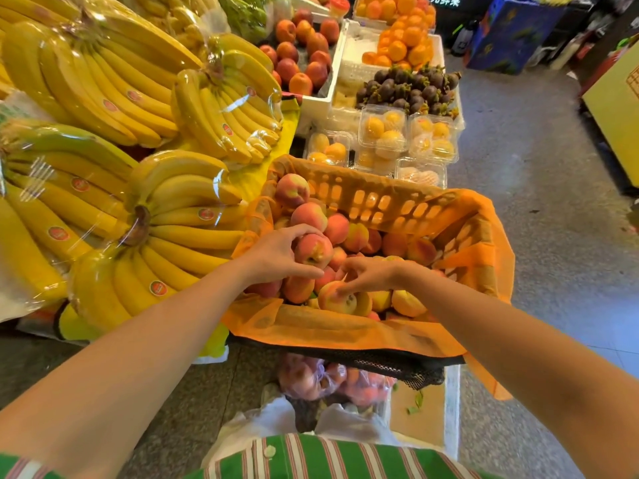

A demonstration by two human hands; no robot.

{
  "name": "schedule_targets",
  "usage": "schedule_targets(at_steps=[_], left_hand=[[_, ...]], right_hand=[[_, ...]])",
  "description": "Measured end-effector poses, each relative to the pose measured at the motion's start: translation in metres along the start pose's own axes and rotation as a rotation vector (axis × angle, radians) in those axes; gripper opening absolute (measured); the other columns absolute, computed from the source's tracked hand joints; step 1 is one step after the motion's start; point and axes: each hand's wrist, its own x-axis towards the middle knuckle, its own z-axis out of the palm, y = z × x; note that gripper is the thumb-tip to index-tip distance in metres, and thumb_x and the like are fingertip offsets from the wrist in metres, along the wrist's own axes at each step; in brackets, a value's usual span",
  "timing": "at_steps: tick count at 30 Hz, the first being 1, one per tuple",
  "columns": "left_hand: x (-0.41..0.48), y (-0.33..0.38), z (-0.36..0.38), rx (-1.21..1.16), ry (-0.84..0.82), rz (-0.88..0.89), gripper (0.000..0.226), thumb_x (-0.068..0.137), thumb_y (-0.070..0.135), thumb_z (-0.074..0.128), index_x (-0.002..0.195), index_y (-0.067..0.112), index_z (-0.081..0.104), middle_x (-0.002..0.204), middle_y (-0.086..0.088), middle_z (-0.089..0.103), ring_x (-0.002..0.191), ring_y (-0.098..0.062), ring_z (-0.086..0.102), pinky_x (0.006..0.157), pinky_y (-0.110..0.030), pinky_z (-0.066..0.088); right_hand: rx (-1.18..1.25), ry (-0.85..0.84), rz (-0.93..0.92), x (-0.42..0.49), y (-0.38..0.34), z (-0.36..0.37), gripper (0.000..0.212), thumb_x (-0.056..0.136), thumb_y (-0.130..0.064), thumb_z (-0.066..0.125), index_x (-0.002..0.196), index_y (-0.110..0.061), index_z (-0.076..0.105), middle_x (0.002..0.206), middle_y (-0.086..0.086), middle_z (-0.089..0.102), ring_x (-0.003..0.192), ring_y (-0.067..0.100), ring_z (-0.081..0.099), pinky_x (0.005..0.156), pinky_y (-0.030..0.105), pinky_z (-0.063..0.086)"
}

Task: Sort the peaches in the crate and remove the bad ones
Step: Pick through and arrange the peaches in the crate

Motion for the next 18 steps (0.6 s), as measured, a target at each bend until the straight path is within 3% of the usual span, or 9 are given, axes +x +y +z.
schedule_targets(at_steps=[2,5,7,10,13,18], left_hand=[[0.0,0.001,0.0,-0.022,0.004,-0.009,0.073,0.066,0.053,0.08,0.13,0.035,0.049,0.131,0.007,0.052,0.117,-0.013,0.05,0.093,-0.027,0.045],[0.0,0.005,0.002,-0.068,0.023,-0.013,0.074,0.066,0.055,0.08,0.129,0.035,0.048,0.134,0.008,0.05,0.121,-0.012,0.048,0.097,-0.03,0.045],[0.0,0.012,0.006,-0.105,0.042,-0.028,0.073,0.065,0.054,0.08,0.128,0.037,0.047,0.135,0.008,0.048,0.124,-0.014,0.046,0.098,-0.031,0.045],[0.0,0.028,0.018,-0.176,0.087,-0.07,0.072,0.068,0.045,0.083,0.128,0.034,0.045,0.137,0.006,0.043,0.125,-0.014,0.041,0.097,-0.031,0.043],[-0.002,0.051,0.038,-0.255,0.101,-0.094,0.07,0.07,0.038,0.082,0.128,0.03,0.043,0.13,0.006,0.043,0.12,-0.012,0.042,0.084,-0.019,0.043],[-0.008,0.094,0.069,-0.391,0.173,-0.061,0.067,0.069,0.04,0.082,0.124,0.033,0.045,0.124,0.007,0.048,0.115,-0.012,0.047,0.084,-0.02,0.042]], right_hand=[[0.163,-0.031,-0.024,-0.009,0.007,-0.01,0.047,0.09,-0.04,0.063,0.13,-0.016,0.054,0.122,0.0,0.056,0.114,0.019,0.054,0.094,0.034,0.049],[0.392,-0.076,-0.015,-0.027,0.02,-0.025,0.053,0.094,-0.042,0.054,0.138,-0.013,0.048,0.133,0.003,0.053,0.116,0.018,0.056,0.092,0.028,0.05],[0.524,-0.082,-0.026,-0.037,0.033,-0.031,0.059,0.093,-0.047,0.052,0.141,-0.014,0.044,0.138,0.009,0.053,0.119,0.023,0.058,0.1,0.035,0.049],[0.679,-0.038,-0.087,-0.056,0.046,-0.034,0.051,0.093,-0.047,0.051,0.135,-0.02,0.047,0.138,0.012,0.054,0.124,0.031,0.054,0.107,0.043,0.043],[0.848,0.002,-0.153,-0.08,0.059,-0.035,0.055,0.093,-0.043,0.05,0.141,-0.017,0.041,0.138,0.014,0.053,0.123,0.03,0.054,0.1,0.038,0.046],[0.986,0.077,-0.235,-0.128,0.085,-0.04,0.054,0.093,-0.048,0.051,0.139,-0.02,0.046,0.13,0.013,0.06,0.107,0.023,0.063,0.08,0.03,0.055]])
